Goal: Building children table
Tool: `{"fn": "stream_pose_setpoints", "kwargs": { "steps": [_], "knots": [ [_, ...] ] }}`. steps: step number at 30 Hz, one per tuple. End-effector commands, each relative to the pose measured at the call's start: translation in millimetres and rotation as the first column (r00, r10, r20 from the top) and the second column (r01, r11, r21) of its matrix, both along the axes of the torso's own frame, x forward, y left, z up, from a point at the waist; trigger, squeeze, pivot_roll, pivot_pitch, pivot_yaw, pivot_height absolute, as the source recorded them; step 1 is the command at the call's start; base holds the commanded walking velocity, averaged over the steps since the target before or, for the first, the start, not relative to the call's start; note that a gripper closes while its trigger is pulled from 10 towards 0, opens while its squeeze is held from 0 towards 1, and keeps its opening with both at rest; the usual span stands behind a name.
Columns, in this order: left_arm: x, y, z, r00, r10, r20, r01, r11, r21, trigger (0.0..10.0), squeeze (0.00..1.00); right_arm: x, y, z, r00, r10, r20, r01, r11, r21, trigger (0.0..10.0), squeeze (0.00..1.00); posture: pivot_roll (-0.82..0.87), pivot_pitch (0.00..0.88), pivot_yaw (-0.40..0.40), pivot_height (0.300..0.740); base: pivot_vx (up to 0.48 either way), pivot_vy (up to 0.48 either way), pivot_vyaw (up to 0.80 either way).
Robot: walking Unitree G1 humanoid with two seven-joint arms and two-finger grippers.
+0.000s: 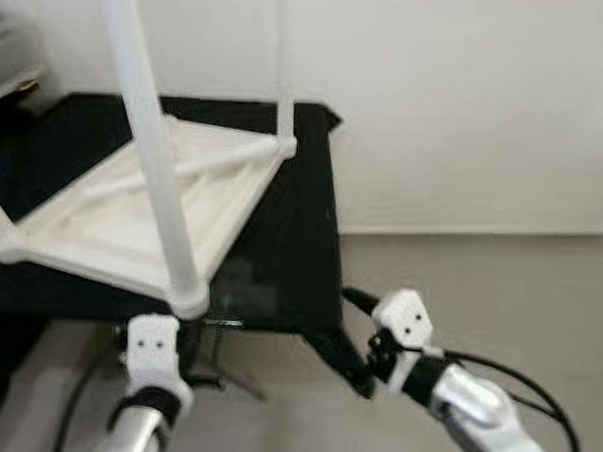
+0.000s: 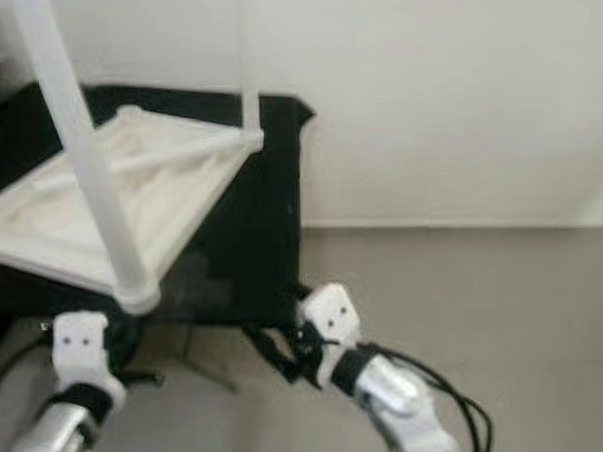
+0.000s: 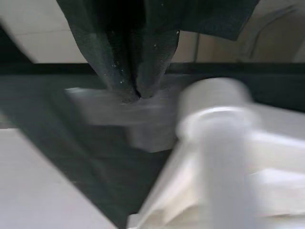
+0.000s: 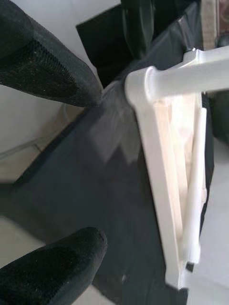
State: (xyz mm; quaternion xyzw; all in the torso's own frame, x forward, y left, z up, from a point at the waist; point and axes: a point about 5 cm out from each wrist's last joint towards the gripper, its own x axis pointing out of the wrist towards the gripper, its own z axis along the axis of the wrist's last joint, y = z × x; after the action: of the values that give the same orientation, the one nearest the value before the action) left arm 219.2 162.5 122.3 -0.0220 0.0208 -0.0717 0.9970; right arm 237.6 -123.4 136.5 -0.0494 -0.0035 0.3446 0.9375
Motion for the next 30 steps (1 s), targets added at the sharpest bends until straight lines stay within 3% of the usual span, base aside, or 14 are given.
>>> {"fn": "stream_pose_setpoints", "kwargs": {
  "steps": [1,6,16,27,30],
  "knots": [
    [-0.9,-8.4,-0.2,0.999,-0.048,-0.011,0.048,0.999,-0.003,10.0,0.0,0.9,-7.4,-5.3,0.999,-0.033,-0.03,0.033,0.999,-0.008,10.0,0.0,-0.05,0.082,-0.047,0.74,0.0,-0.472,0.0],
    [1.3,-13.9,3.2,0.997,-0.077,0.002,0.077,0.997,-0.011,10.0,0.0,2.4,-8.8,-4.7,0.998,-0.05,-0.024,0.05,0.999,-0.007,10.0,0.0,-0.06,0.081,-0.049,0.74,0.0,-0.471,0.0],
    [23.2,-30.0,10.6,0.989,-0.137,0.053,0.136,0.991,0.018,10.0,0.0,15.3,-14.9,-1.8,0.989,-0.147,0.017,0.147,0.989,-0.007,10.0,0.0,-0.06,0.066,-0.051,0.74,0.0,-0.47,0.0],
    [28.1,-30.7,7.6,0.993,-0.112,0.032,0.11,0.993,0.049,10.0,0.0,22.8,-17.4,-1.6,0.984,-0.174,0.038,0.175,0.984,-0.016,10.0,0.0,-0.06,0.053,-0.053,0.74,0.0,-0.43,0.0],
    [29.6,-28.1,3.8,0.997,-0.082,0.008,0.082,0.997,0.016,10.0,0.0,24.8,-18.0,-3.0,0.982,-0.185,0.042,0.186,0.982,-0.021,10.0,0.0,-0.06,0.048,-0.054,0.74,0.0,0.0,0.0]
  ]
}}
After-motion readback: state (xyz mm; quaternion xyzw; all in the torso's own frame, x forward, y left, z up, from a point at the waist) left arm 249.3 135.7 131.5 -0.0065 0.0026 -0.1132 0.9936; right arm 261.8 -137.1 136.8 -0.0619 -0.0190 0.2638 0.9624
